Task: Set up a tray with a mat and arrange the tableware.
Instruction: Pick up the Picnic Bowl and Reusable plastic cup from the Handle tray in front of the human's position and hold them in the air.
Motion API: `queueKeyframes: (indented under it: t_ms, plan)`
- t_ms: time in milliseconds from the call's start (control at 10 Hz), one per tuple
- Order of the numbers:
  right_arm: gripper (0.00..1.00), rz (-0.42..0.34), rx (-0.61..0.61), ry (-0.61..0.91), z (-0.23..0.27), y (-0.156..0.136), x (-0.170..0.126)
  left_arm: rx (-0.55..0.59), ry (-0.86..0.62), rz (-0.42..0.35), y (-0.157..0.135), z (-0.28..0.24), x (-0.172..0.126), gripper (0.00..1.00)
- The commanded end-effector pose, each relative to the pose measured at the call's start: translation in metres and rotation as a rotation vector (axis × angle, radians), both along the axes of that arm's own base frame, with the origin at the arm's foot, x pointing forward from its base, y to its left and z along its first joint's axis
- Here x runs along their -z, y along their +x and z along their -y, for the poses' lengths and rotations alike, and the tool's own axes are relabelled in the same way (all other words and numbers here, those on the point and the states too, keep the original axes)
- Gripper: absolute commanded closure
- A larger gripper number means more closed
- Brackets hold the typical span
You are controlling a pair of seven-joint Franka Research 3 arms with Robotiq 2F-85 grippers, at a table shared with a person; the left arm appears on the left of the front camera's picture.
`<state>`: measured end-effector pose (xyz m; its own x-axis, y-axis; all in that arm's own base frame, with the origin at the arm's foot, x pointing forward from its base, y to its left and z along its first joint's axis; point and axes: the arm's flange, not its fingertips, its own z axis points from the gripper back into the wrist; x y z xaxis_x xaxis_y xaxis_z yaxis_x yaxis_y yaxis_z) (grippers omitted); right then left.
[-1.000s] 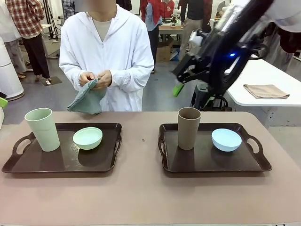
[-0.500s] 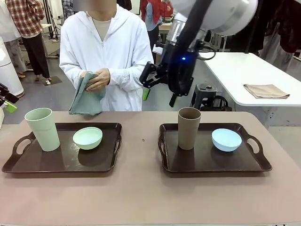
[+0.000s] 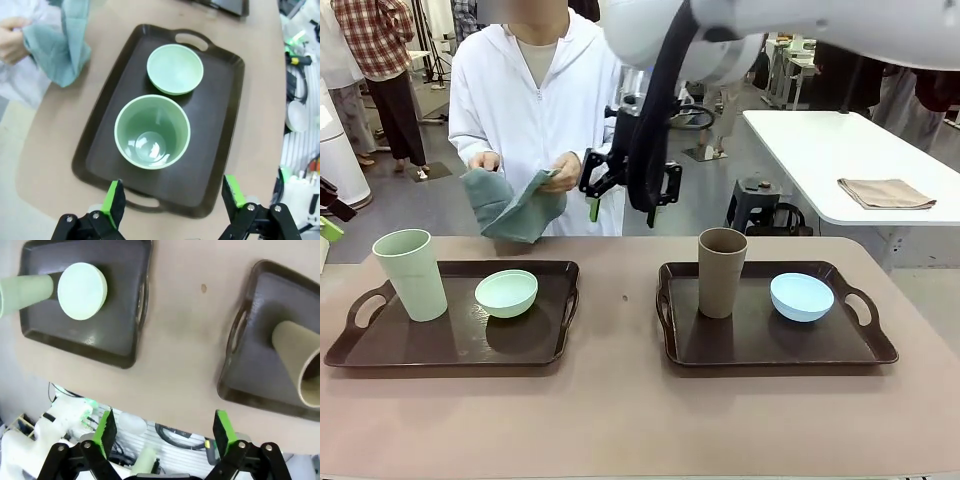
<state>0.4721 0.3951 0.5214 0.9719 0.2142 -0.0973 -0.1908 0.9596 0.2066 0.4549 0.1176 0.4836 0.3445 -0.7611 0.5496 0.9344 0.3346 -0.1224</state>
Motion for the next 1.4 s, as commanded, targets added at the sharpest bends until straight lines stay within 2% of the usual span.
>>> queueKeyframes:
  t_ms: [0, 200, 400, 600, 700, 800, 1300]
  plan:
    - [0.0, -0.017, 0.022, -0.054, -0.039, 0.029, 0.0, 0.04, -0.014, 0.005, 0.008, -0.014, -0.001, 0.0]
    - [0.0, 0.016, 0.029, -0.084, -0.071, 0.04, 0.009, 0.023, -0.038, -0.01, 0.007, -0.024, 0.001, 0.0]
    - [0.0, 0.079, 0.056, -0.094, -0.099, 0.049, 0.022, 0.013, -0.005, -0.007, 0.004, -0.009, 0.003, 0.0]
    - [0.0, 0.108, 0.044, -0.075, -0.112, 0.045, 0.032, 0.013, -0.005, -0.007, 0.004, -0.009, 0.003, 0.0]
    - [0.0, 0.103, 0.025, -0.037, -0.105, 0.034, 0.025, 0.013, -0.005, -0.007, 0.004, -0.009, 0.003, 0.0]
    - [0.0, 0.076, 0.021, -0.065, -0.104, 0.037, 0.036, 0.013, -0.005, -0.007, 0.004, -0.009, 0.003, 0.0]
    - [0.0, 0.076, 0.021, -0.065, -0.104, 0.037, 0.036, 0.013, -0.005, -0.007, 0.004, -0.009, 0.003, 0.0]
